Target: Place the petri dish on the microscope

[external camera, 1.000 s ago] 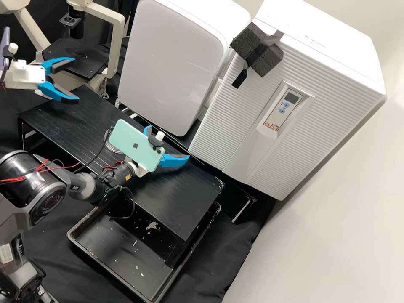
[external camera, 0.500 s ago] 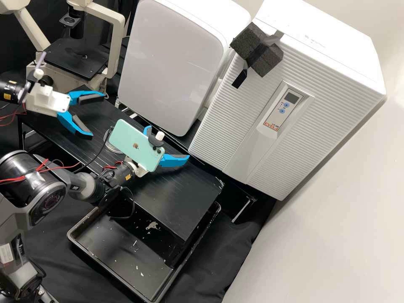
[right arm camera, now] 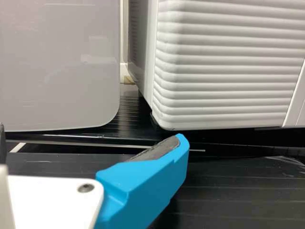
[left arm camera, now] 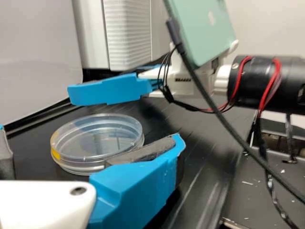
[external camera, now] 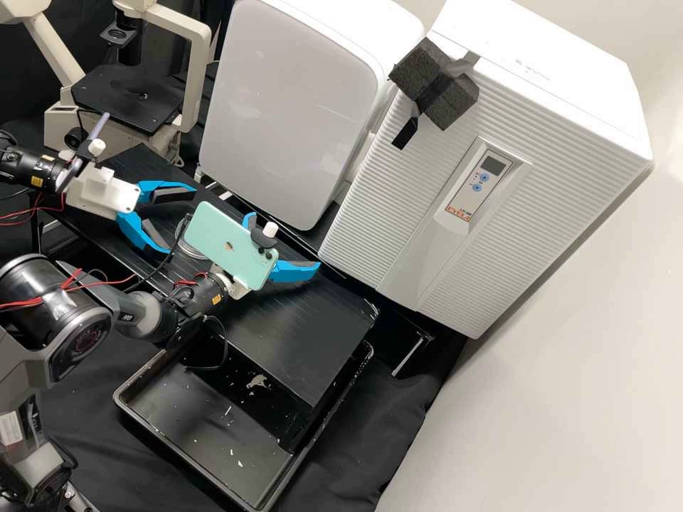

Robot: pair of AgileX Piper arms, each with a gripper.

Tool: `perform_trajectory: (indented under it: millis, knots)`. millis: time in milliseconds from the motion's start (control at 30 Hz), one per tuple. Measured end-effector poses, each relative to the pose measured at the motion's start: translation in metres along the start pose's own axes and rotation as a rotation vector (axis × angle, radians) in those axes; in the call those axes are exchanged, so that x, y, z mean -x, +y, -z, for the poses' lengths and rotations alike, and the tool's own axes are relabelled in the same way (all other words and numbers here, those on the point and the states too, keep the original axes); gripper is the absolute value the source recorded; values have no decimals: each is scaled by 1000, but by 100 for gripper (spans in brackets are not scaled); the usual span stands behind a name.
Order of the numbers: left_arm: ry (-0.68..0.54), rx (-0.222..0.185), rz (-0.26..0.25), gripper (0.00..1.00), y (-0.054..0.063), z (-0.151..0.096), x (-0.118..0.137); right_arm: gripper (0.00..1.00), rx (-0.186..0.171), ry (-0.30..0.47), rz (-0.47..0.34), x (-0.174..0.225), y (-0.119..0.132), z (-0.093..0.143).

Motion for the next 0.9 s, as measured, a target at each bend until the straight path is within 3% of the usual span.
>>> perform_trajectory:
  millis: [400, 900]
  knots:
    - [-21, 2, 21, 100, -3, -5, -25, 100, 0, 0, 0, 0, 0, 0]
    - [-20, 12, 22, 100, -5, -6, -35, 100, 0, 0, 0, 0, 0, 0]
